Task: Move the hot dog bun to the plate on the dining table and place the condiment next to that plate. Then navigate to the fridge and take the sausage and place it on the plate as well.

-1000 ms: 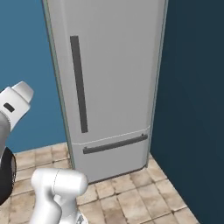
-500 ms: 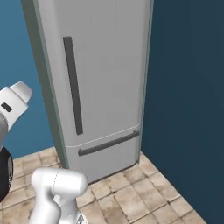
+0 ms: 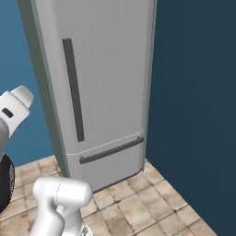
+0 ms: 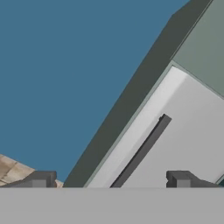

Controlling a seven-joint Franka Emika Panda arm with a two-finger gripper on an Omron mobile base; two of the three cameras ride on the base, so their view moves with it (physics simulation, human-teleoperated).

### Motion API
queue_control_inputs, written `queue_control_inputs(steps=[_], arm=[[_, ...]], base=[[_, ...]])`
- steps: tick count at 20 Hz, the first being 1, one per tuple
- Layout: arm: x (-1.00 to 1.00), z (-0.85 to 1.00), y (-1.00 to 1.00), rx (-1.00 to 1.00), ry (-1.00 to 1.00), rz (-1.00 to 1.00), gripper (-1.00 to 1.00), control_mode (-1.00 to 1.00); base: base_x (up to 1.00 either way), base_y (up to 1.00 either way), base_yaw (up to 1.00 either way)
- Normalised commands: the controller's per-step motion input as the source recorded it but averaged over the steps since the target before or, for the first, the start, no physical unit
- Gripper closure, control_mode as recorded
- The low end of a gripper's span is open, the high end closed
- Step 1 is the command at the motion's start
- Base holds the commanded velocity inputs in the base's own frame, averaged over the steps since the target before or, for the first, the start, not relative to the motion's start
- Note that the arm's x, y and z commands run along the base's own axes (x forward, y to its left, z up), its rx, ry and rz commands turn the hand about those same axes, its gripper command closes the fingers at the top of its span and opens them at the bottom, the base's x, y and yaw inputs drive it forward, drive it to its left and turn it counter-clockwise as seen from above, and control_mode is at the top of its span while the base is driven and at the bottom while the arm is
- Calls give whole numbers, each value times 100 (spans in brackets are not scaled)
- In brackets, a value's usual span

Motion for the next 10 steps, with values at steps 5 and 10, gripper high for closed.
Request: queue_control_inputs(steps=[5, 10], arm=[[0, 0, 0, 0, 0, 0, -100, 100], [0, 0, 0, 0, 0, 0, -100, 100]], base=[[90, 50, -1], [2, 85, -9]])
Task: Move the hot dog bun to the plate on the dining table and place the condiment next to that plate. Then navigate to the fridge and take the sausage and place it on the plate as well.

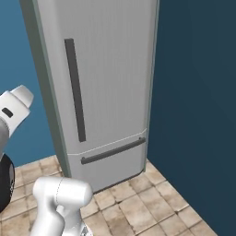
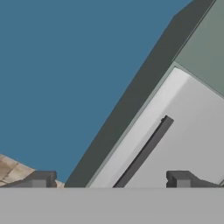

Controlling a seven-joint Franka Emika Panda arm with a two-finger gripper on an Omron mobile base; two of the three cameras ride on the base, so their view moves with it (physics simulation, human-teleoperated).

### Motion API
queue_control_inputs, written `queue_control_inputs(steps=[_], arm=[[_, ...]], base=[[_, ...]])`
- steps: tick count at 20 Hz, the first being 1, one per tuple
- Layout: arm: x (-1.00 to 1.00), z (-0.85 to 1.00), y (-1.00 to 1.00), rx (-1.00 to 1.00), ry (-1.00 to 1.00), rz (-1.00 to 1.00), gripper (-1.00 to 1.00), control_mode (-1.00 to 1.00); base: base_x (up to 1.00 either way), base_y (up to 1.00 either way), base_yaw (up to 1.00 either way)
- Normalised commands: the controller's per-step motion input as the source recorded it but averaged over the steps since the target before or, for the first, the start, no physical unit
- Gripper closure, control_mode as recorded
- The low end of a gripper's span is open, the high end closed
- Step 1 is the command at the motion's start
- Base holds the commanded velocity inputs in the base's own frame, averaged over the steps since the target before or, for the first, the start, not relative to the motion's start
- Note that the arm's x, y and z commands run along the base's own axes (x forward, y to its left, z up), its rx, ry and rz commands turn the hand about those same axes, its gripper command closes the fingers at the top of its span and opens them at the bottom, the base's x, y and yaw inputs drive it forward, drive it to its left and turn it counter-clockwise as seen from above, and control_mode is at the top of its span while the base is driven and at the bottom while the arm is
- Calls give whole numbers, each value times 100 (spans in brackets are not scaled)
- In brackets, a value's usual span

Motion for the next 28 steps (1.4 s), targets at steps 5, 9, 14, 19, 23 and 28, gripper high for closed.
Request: queue_control_inputs(steps=[5, 9, 14, 19, 23, 28], arm=[[7, -5, 9, 1, 0, -3, -100, -100], [87, -21, 0, 11, 4, -6, -100, -100], [100, -28, -2, 22, 8, -3, -100, -100], [100, -42, 13, 18, 2, 0, -100, -100], [100, -48, 44, 11, 0, 0, -100, -100], [100, -29, 32, 12, 1, 0, -100, -100]], base=[[-1, 42, -6], [0, 0, 0], [0, 0, 0], [0, 0, 0], [0, 0, 0], [0, 0, 0]])
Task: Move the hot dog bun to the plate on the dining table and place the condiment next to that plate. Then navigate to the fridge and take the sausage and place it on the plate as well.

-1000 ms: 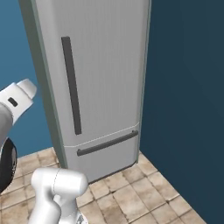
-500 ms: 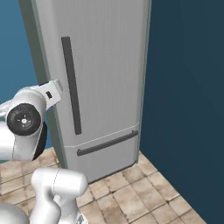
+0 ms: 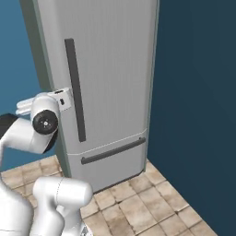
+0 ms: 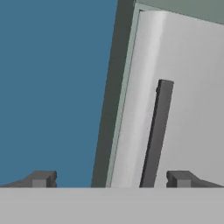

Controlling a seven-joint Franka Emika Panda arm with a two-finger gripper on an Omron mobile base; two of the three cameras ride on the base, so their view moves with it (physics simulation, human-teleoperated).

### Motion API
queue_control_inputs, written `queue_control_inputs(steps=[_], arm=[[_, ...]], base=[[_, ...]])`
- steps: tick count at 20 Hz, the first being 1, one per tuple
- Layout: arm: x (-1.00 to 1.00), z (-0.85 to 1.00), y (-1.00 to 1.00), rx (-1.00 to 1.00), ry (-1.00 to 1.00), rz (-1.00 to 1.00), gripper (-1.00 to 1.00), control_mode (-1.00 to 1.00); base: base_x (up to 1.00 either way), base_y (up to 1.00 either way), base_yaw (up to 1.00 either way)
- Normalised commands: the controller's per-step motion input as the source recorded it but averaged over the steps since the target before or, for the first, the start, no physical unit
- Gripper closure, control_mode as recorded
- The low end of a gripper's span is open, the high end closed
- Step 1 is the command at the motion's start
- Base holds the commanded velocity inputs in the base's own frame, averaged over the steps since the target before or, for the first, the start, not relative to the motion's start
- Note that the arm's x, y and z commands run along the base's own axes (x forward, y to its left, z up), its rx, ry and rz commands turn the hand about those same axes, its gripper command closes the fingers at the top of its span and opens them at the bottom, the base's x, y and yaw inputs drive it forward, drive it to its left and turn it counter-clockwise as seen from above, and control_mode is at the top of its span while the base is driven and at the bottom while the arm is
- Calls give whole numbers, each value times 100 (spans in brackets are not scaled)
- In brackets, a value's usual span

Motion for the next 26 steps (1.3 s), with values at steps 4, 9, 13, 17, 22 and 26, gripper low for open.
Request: queue_control_inputs(steps=[4, 9, 13, 17, 22, 26], arm=[[81, 2, -12, 14, 0, 6, -100, -100], [74, 0, -2, 3, 3, 3, -100, -100], [64, 0, 8, 0, 8, 0, -100, -100], [56, 0, 18, 0, 7, 0, -100, -100], [59, 0, 18, 0, 1, 0, -100, -100], [60, -4, 15, 0, 0, 0, -100, -100]], base=[[0, 0, 0], [0, 0, 0], [0, 0, 0], [0, 0, 0], [0, 0, 0], [0, 0, 0]])
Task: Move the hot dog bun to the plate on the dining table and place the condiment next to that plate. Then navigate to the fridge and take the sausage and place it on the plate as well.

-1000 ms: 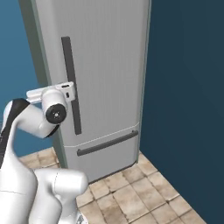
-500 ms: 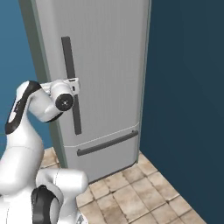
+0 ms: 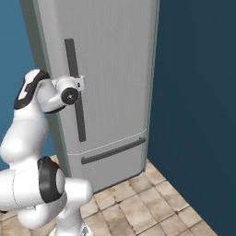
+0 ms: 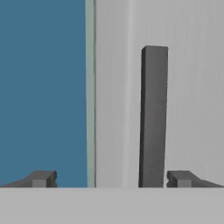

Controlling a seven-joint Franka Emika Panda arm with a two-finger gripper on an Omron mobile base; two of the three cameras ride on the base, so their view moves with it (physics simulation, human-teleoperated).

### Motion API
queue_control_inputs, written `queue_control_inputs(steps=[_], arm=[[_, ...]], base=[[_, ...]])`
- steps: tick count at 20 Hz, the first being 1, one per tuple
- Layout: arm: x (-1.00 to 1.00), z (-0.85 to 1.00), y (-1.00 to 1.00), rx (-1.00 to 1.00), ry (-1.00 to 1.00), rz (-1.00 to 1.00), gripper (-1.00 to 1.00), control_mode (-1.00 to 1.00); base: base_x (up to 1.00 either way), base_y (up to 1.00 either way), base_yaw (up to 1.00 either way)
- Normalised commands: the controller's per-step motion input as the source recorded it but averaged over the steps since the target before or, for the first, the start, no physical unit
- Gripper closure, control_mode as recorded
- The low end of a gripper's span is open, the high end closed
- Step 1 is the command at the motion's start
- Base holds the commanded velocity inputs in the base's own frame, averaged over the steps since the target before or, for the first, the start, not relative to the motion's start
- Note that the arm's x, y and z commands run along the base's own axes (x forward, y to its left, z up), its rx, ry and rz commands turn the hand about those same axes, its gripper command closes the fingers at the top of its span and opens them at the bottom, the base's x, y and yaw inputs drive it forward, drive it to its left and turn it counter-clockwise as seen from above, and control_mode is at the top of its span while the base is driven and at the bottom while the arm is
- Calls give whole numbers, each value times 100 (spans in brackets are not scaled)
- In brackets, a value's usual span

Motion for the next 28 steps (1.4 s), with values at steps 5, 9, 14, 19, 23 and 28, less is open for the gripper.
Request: queue_control_inputs(steps=[5, 9, 14, 19, 23, 28], arm=[[51, -20, -1, 0, -4, 6, -100, -100], [58, -32, 0, 0, -2, 7, -100, -100], [60, -27, 0, 1, -4, 8, -100, -100], [55, -32, 4, 0, -4, 4, -100, -100], [37, -27, 23, 0, -10, 2, -100, -100], [37, -10, 33, 0, -8, 0, -100, -100]], base=[[0, 0, 0], [0, 0, 0], [0, 0, 0], [0, 0, 0], [0, 0, 0], [0, 0, 0]])
